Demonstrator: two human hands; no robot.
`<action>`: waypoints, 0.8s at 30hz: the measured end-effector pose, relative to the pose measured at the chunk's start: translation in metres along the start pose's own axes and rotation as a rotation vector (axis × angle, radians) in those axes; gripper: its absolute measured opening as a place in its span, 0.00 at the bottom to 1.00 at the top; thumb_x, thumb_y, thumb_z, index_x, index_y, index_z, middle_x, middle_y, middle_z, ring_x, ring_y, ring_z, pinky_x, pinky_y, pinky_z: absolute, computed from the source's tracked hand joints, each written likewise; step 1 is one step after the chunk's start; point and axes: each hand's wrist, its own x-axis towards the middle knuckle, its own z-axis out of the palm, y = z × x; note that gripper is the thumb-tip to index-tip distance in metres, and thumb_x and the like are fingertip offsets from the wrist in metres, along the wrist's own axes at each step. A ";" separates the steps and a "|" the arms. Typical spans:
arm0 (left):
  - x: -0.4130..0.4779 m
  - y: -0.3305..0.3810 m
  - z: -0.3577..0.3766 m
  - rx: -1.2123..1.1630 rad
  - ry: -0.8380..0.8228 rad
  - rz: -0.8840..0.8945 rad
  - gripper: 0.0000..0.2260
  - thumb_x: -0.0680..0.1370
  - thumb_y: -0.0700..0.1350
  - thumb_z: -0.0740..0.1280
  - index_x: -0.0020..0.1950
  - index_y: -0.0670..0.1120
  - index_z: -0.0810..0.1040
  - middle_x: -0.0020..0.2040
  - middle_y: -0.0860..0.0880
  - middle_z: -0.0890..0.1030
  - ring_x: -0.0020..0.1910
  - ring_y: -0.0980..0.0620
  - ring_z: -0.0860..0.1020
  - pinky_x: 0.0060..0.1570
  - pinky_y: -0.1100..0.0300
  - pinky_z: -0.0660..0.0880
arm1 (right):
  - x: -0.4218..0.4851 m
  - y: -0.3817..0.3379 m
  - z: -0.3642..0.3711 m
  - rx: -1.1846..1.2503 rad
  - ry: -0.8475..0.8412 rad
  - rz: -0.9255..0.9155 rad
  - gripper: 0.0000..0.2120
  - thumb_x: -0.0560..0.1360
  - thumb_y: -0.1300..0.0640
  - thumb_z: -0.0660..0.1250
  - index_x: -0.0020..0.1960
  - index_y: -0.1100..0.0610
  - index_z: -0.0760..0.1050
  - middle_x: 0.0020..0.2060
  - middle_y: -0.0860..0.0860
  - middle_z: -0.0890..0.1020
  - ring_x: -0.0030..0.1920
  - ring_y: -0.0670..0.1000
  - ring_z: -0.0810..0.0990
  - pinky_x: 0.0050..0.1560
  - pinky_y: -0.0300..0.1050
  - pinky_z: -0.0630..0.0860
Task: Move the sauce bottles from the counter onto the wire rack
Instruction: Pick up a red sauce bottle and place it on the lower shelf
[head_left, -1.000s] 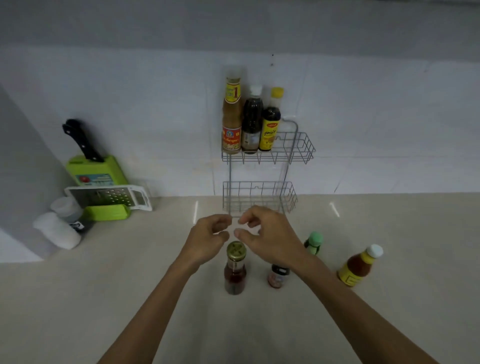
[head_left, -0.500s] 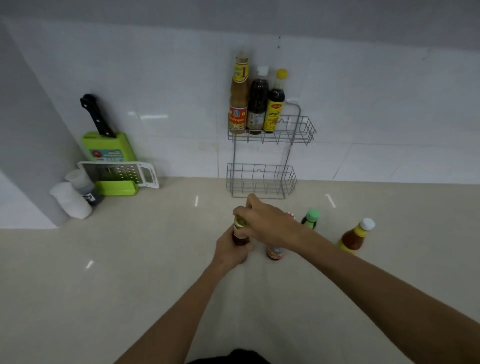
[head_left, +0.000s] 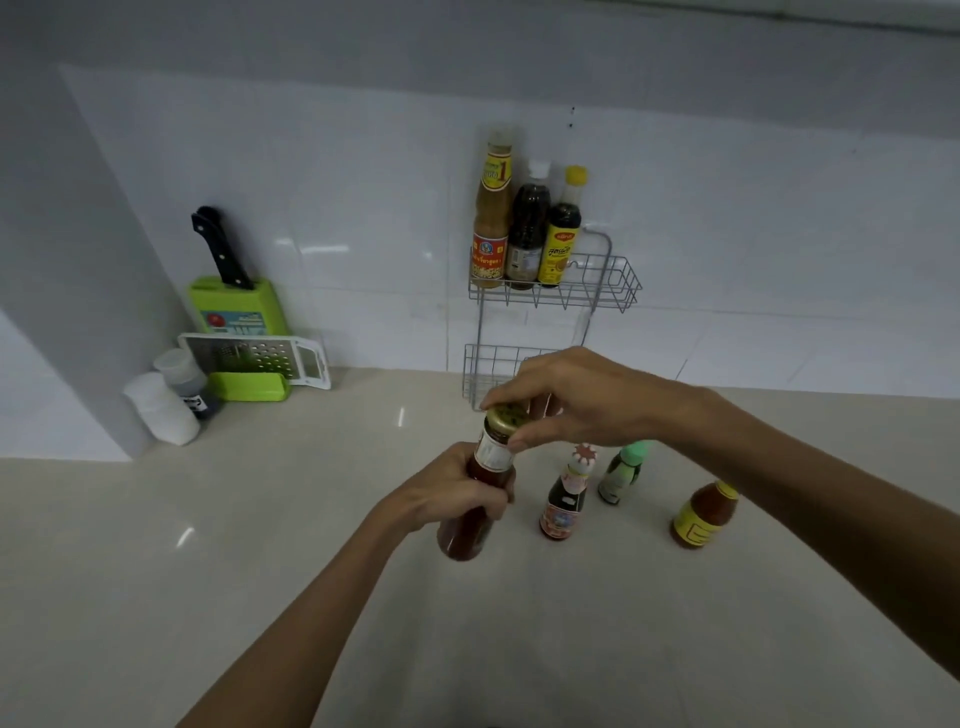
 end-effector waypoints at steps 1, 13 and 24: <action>0.000 0.003 0.000 -0.002 -0.001 0.002 0.07 0.64 0.34 0.69 0.39 0.43 0.78 0.39 0.46 0.81 0.43 0.48 0.80 0.50 0.51 0.77 | 0.001 0.001 -0.004 0.009 -0.002 0.012 0.23 0.73 0.44 0.71 0.67 0.45 0.75 0.49 0.42 0.77 0.45 0.43 0.78 0.45 0.36 0.73; 0.016 0.020 -0.003 0.054 0.254 0.026 0.08 0.60 0.43 0.72 0.38 0.50 0.80 0.41 0.45 0.85 0.45 0.43 0.83 0.51 0.44 0.81 | 0.008 0.007 -0.022 -0.010 0.136 0.157 0.26 0.64 0.30 0.69 0.45 0.52 0.79 0.32 0.48 0.80 0.35 0.47 0.77 0.37 0.51 0.77; 0.017 0.034 -0.019 0.056 -0.040 0.079 0.05 0.64 0.36 0.70 0.38 0.43 0.79 0.38 0.44 0.81 0.42 0.45 0.80 0.54 0.44 0.78 | 0.011 0.003 0.000 -0.564 0.334 -0.107 0.23 0.80 0.39 0.48 0.46 0.55 0.72 0.32 0.51 0.75 0.27 0.52 0.70 0.27 0.43 0.62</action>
